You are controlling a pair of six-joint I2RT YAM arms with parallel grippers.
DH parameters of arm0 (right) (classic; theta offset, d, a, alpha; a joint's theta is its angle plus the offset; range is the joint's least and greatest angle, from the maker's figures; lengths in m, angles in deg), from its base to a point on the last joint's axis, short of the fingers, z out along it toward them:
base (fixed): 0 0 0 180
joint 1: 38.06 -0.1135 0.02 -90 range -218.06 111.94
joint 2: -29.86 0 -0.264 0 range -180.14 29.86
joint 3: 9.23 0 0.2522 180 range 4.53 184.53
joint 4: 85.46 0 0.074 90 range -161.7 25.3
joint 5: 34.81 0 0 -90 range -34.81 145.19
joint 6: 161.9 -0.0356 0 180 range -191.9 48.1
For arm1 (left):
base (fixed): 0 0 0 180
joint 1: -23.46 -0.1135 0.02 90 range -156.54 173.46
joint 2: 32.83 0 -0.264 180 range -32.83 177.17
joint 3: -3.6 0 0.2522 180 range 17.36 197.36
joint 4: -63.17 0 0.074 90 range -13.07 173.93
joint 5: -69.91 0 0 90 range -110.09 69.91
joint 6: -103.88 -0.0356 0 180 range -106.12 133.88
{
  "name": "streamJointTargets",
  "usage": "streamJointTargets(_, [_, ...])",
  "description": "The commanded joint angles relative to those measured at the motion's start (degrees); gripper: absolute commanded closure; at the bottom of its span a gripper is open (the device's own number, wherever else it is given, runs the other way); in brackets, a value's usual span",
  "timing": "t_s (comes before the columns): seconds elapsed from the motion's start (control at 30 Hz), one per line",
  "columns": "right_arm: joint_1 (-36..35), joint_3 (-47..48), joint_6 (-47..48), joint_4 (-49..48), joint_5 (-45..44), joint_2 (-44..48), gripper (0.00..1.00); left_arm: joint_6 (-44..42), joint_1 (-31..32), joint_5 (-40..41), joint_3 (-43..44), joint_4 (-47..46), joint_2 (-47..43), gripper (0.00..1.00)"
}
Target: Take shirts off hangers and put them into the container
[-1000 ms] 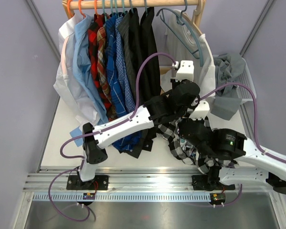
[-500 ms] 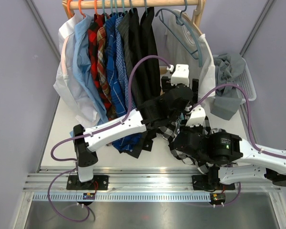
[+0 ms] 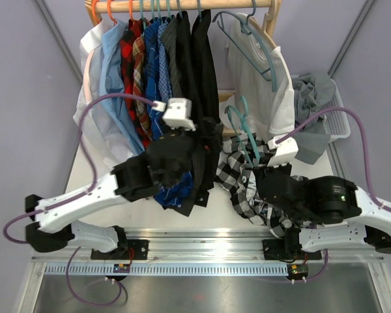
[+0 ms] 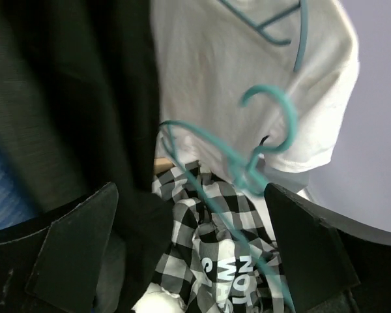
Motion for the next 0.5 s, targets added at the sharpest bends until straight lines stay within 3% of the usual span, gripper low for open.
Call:
streamJointTargets(0.0, [-0.4, 6.1, 5.4, -0.7, -6.4, -0.3, 1.0, 0.2, 2.5, 3.4, -7.8, -5.4, -12.1, 0.01])
streamJointTargets(0.17, [-0.4, 12.5, 18.6, -8.4, -10.7, -4.0, 1.0, 3.9, 4.8, 2.8, -16.2, -1.2, -20.7, 0.01])
streamJointTargets(0.33, [-0.1, 14.9, 35.5, -23.9, -13.4, -6.8, 1.0, 8.6, 6.3, 0.1, -21.9, 4.1, -25.8, 0.01])
streamJointTargets(0.43, [7.3, 17.7, 38.6, -28.0, -6.5, -8.9, 1.0, 9.8, 7.1, -0.5, -24.2, 5.8, -28.4, 0.01])
streamJointTargets(0.47, [14.4, 19.8, 38.4, -27.7, -0.3, -9.6, 1.0, 9.9, 7.3, -0.4, -24.6, 6.1, -29.0, 0.01])
